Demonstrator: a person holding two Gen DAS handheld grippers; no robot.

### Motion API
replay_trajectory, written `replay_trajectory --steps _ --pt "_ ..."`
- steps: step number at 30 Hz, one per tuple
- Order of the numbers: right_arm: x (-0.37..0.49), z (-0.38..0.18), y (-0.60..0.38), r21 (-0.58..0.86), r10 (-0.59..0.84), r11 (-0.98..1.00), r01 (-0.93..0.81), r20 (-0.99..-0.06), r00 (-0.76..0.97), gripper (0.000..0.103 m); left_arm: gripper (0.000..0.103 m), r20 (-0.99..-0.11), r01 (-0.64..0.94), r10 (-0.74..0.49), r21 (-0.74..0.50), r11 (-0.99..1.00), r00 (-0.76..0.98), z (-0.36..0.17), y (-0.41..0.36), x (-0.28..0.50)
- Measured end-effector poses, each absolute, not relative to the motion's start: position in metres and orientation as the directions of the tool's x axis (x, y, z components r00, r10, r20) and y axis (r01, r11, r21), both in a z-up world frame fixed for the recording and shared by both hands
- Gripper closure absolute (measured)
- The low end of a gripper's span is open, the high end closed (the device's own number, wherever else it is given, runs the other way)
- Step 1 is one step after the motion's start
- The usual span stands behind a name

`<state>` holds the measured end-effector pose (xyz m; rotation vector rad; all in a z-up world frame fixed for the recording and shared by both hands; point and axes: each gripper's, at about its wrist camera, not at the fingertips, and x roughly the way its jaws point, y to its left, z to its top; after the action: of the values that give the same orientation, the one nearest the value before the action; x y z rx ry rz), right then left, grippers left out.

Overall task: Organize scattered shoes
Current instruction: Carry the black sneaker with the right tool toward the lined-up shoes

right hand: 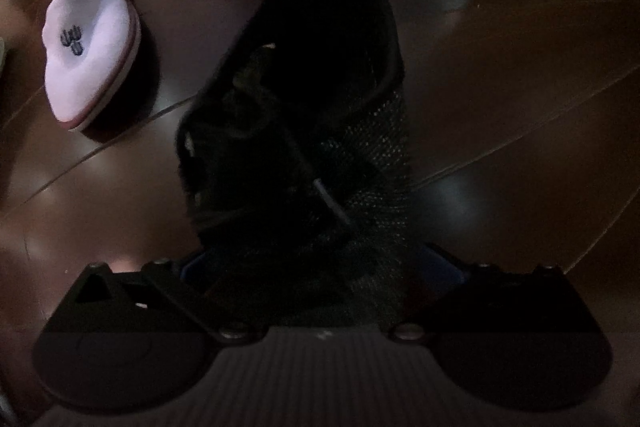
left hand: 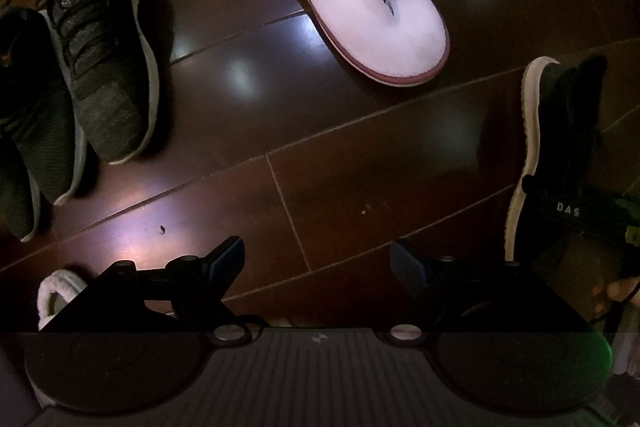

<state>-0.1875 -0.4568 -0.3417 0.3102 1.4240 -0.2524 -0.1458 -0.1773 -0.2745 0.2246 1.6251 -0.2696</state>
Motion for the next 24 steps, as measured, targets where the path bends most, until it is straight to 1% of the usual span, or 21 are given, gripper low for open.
replay_trajectory --steps 5,13,21,24 --pt "-0.190 -0.338 -0.459 0.053 0.004 0.923 0.381 -0.992 0.128 0.012 0.019 -0.997 0.303 -0.012 -0.034 0.952 -0.074 -0.276 -0.175 -0.144" --pt "-0.190 -0.322 -0.452 0.031 -0.029 0.904 0.426 -0.991 0.132 0.014 0.019 -0.997 0.292 -0.020 -0.039 0.956 -0.069 -0.273 -0.173 -0.139" --pt "-0.191 -0.295 -0.442 0.097 0.011 0.867 0.488 -0.984 0.177 0.014 0.019 -0.997 0.255 -0.034 -0.049 0.966 -0.063 -0.266 -0.159 -0.128" --pt "-0.187 -0.275 -0.452 0.113 0.011 0.853 0.509 -0.980 0.199 0.014 0.019 -0.997 0.237 -0.042 -0.055 0.970 -0.057 -0.263 -0.153 -0.122"
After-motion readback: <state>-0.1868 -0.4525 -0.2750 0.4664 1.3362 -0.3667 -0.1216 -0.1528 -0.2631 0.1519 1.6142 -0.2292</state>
